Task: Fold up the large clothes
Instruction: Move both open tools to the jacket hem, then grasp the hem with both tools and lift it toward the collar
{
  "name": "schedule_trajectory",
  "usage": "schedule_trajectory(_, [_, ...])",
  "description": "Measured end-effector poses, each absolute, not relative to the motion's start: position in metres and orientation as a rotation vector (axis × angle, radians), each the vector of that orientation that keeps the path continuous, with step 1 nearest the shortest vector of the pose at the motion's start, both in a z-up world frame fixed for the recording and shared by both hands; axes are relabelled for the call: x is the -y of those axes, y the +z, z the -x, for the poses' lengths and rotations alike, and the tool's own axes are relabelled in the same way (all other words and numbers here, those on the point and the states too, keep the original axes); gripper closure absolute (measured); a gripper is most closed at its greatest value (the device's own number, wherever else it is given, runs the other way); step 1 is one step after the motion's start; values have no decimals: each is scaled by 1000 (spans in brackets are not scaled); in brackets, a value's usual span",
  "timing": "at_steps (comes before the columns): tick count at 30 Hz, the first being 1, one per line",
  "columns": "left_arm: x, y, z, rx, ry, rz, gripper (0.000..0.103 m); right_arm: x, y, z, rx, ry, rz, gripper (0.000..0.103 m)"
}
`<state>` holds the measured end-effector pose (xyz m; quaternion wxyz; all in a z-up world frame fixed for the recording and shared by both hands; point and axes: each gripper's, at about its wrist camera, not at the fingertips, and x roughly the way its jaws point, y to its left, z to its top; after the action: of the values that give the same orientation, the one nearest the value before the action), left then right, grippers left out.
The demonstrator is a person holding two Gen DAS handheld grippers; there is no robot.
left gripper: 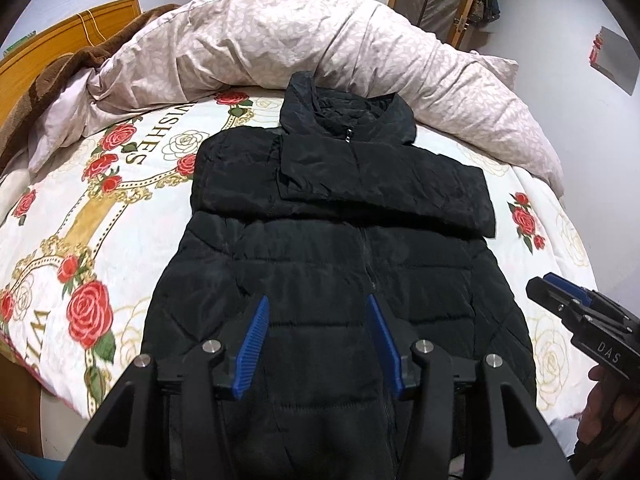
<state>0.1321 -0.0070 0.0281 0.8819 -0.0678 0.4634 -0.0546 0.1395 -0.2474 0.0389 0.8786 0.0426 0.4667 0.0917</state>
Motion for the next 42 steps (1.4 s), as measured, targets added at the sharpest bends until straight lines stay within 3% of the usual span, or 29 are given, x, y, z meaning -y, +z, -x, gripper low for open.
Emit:
schedule_trajectory(9, [1, 19, -229, -954, -125, 114, 48, 251, 22, -245, -983, 194, -91, 56])
schedule_trajectory(20, [-14, -8, -404, -981, -141, 133, 37, 265, -8, -413, -1018, 184, -94, 56])
schedule_trajectory(24, [-14, -21, -466, -993, -136, 151, 36, 277, -23, -463, -1027, 170, -116, 45])
schedule_trajectory(36, [-2, -78, -584, -1028, -111, 207, 35, 306, -85, -577, -1111, 158, -271, 45])
schedule_trajectory(37, [-1, -82, -587, -1029, -121, 217, 43, 306, -87, -579, -1118, 165, -285, 45])
schedule_trajectory(38, [0, -85, -589, -1027, -133, 223, 58, 305, -89, -583, -1126, 175, -302, 45])
schedule_trajectory(39, [2, -87, -590, -1033, -138, 220, 68, 303, -88, -584, -1120, 181, -306, 59])
schedule_trajectory(40, [4, -88, -590, -1029, -157, 224, 85, 302, -86, -584, -1113, 179, -298, 84])
schedule_trajectory(42, [5, -84, -584, -1002, -175, 229, 91, 297, -77, -580, -1083, 196, -291, 92])
